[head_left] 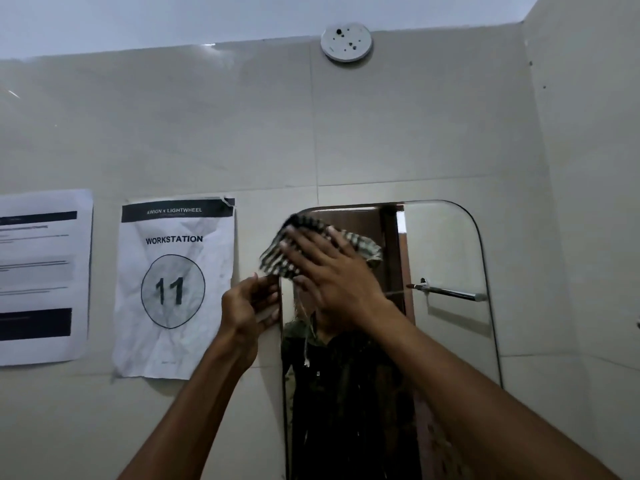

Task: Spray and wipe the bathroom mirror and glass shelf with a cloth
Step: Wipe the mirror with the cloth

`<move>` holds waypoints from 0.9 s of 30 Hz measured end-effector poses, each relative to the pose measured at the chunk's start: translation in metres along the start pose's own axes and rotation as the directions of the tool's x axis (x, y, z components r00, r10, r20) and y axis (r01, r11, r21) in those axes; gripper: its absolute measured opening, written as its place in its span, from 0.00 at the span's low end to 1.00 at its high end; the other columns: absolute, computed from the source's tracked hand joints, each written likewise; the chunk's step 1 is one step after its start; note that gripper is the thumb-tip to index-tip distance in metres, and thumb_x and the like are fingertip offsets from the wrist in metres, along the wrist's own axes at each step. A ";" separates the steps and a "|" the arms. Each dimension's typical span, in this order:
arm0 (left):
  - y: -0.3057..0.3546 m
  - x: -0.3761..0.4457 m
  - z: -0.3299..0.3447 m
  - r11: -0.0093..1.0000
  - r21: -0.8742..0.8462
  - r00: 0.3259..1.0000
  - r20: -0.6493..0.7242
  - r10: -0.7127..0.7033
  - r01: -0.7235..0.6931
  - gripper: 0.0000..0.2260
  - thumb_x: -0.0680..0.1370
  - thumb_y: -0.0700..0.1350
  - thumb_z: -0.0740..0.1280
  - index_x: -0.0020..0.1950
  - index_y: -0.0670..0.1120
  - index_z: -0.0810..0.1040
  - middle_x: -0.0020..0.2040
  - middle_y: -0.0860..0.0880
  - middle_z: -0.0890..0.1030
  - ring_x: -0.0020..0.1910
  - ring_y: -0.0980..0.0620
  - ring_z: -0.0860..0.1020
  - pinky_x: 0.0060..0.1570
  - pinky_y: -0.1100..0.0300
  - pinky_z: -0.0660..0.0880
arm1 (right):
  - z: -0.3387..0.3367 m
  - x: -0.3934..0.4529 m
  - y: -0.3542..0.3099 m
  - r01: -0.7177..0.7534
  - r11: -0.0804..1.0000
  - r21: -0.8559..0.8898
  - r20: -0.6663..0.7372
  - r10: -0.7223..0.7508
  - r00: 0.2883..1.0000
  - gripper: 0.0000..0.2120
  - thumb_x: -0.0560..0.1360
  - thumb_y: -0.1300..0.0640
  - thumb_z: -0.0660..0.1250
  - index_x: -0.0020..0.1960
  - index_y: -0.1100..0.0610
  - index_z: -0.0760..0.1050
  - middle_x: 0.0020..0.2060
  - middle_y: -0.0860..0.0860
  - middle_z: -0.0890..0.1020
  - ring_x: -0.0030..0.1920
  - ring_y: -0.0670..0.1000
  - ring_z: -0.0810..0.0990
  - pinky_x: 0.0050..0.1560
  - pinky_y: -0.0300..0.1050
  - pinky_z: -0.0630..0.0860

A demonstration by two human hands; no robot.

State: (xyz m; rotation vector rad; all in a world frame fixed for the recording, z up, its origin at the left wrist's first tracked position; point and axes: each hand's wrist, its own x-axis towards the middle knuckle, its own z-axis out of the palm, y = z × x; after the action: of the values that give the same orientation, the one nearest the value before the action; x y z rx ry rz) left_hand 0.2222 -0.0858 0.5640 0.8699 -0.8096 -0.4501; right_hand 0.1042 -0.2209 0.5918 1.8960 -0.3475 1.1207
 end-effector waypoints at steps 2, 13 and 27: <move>0.000 -0.002 -0.001 1.000 0.013 0.999 0.040 -0.008 0.008 0.17 0.83 0.48 0.55 0.51 0.44 0.83 0.46 0.47 0.83 0.48 0.49 0.79 0.50 0.52 0.73 | -0.004 -0.014 0.026 -0.341 0.939 0.046 -0.106 0.344 0.933 0.30 0.83 0.49 0.57 0.83 0.51 0.54 0.83 0.52 0.53 0.83 0.53 0.52 0.80 0.60 0.52; 0.005 -0.008 0.002 1.000 -0.002 0.998 0.061 -0.010 0.010 0.16 0.83 0.47 0.55 0.51 0.43 0.82 0.44 0.47 0.82 0.44 0.51 0.78 0.47 0.55 0.73 | -0.058 0.004 0.022 -0.532 0.329 0.780 0.034 0.827 0.561 0.12 0.78 0.67 0.69 0.59 0.60 0.83 0.48 0.50 0.85 0.48 0.50 0.82 0.51 0.38 0.77; 0.005 -0.008 0.000 1.000 -0.002 0.997 0.077 -0.005 0.005 0.16 0.83 0.47 0.55 0.48 0.45 0.82 0.42 0.49 0.82 0.44 0.52 0.78 0.48 0.54 0.73 | -0.031 0.022 -0.019 -0.604 0.775 0.184 -0.382 0.623 0.683 0.21 0.66 0.74 0.65 0.56 0.62 0.78 0.49 0.61 0.78 0.42 0.59 0.79 0.37 0.50 0.82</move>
State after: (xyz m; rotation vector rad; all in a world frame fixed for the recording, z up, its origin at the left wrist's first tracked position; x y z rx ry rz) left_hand 0.2175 -0.0776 0.5643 0.8563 -0.8780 -0.4913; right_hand 0.1106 -0.1807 0.6058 1.5265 -0.7529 1.9680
